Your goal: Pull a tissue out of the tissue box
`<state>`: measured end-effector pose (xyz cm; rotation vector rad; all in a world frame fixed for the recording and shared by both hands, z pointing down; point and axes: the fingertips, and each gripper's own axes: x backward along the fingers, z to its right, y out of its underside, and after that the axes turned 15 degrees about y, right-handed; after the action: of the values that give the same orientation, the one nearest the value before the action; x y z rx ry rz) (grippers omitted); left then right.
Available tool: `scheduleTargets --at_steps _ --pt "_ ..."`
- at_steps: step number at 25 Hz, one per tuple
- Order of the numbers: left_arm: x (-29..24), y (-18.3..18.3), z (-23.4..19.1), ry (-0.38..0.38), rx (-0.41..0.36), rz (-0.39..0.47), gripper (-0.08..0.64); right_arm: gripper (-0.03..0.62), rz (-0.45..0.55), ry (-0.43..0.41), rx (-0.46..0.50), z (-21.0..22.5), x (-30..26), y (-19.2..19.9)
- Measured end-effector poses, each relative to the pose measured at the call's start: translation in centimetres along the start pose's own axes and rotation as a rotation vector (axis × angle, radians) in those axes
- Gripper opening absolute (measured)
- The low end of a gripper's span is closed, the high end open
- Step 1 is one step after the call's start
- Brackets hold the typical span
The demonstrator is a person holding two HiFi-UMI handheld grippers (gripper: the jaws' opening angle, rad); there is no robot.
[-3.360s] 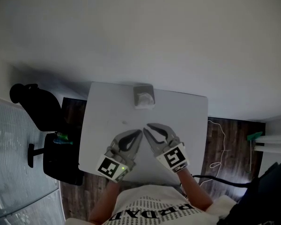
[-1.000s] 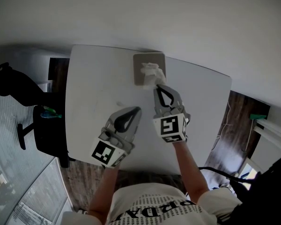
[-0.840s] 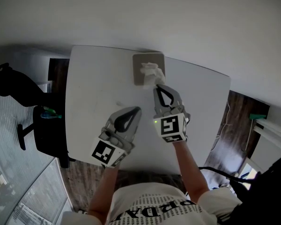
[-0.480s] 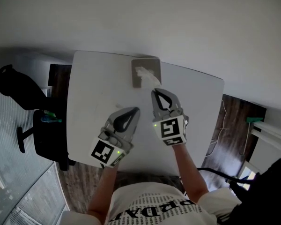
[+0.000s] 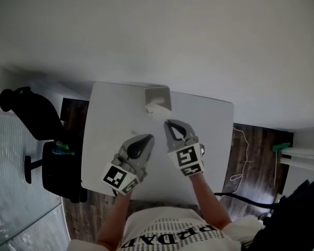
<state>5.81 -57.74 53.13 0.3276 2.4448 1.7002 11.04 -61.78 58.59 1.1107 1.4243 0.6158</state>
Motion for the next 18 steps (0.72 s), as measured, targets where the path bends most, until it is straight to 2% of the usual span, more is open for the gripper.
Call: scheduleTargets --at_steps 5,12,18 --pt "0.9 -1.8 4.0 0.021 0.008 0.018 -0.005 0.006 0.022 0.013 -0.034 0.2 4.8 -1.9" --pt "0.9 -3.9 9.1 0.054 -0.054 0.008 -0.005 0.006 0.059 0.027 -0.05 0.4 10.5 -4.2" --pt "0.6 -5.1 12.5 0.09 -0.089 0.021 -0.005 0.006 0.107 0.0 -0.064 0.3 14.7 -5.9"
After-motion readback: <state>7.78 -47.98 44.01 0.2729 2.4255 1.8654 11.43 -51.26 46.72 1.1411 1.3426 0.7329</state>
